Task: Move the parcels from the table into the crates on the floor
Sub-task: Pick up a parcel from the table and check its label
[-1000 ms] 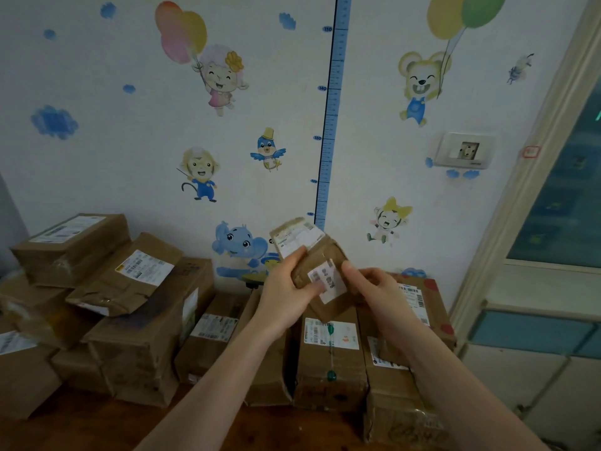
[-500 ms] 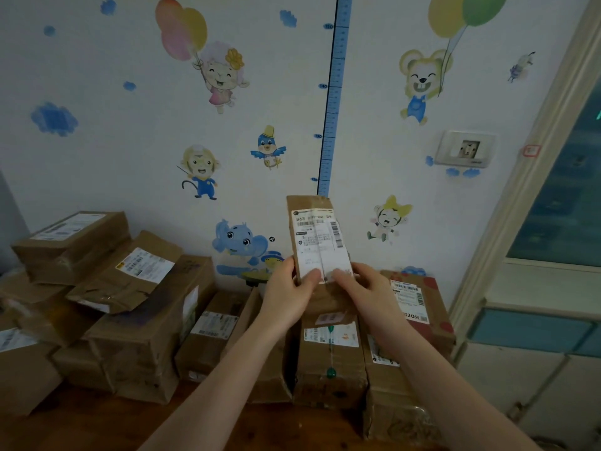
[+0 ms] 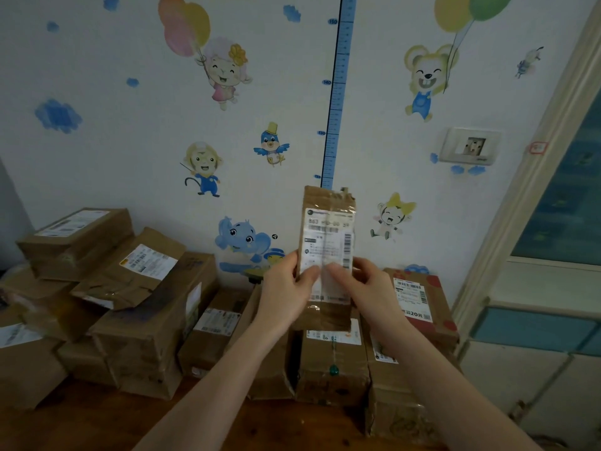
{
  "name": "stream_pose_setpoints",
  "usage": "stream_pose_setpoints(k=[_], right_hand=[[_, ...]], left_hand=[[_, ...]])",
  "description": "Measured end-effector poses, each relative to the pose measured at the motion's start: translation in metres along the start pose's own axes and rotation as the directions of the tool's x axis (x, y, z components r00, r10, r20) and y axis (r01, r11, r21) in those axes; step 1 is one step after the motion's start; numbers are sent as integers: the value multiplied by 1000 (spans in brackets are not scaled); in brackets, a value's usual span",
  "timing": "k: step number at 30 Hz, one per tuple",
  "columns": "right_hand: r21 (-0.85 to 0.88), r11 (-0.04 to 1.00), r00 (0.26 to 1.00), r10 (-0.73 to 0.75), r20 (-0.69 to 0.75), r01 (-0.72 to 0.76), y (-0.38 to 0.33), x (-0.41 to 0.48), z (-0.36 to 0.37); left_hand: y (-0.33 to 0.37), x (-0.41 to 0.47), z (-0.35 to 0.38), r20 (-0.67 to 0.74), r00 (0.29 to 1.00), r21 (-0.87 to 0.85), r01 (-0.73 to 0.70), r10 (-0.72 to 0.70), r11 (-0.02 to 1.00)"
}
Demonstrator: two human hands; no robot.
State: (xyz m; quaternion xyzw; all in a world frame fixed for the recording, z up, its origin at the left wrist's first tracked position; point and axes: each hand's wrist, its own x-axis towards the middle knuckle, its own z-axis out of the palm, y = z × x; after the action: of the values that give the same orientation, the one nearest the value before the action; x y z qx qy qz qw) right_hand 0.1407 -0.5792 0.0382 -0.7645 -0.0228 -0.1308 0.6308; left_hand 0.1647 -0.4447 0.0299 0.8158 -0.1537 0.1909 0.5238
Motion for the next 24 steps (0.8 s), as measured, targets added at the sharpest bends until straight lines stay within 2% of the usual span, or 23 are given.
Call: stream_pose_setpoints(k=[6, 8, 14, 18, 21, 24], right_hand=[[-140, 985, 992, -109, -57, 100, 0, 2, 1], [-155, 979, 991, -135, -23, 130, 1, 1, 1], [-150, 988, 999, -44, -12, 41, -5, 4, 1], [-260, 962, 995, -94, -28, 83, -4, 6, -2], [-280, 955, 995, -99, 0, 95, -3, 4, -4], [-263, 962, 997, -63, 54, 75, -6, 0, -3]], left_hand=[[1, -1, 3, 18, 1000, -9, -12, 12, 1000], [5, 1, 1, 39, 999, -38, 17, -16, 999], [2, 2, 2, 30, 999, 38, -19, 18, 999], [2, 1, 2, 24, 1000, 17, 8, -8, 1000], [3, 4, -3, 29, 999, -17, 24, -23, 1000], [4, 8, -6, 16, 1000, 55, 16, -17, 998]])
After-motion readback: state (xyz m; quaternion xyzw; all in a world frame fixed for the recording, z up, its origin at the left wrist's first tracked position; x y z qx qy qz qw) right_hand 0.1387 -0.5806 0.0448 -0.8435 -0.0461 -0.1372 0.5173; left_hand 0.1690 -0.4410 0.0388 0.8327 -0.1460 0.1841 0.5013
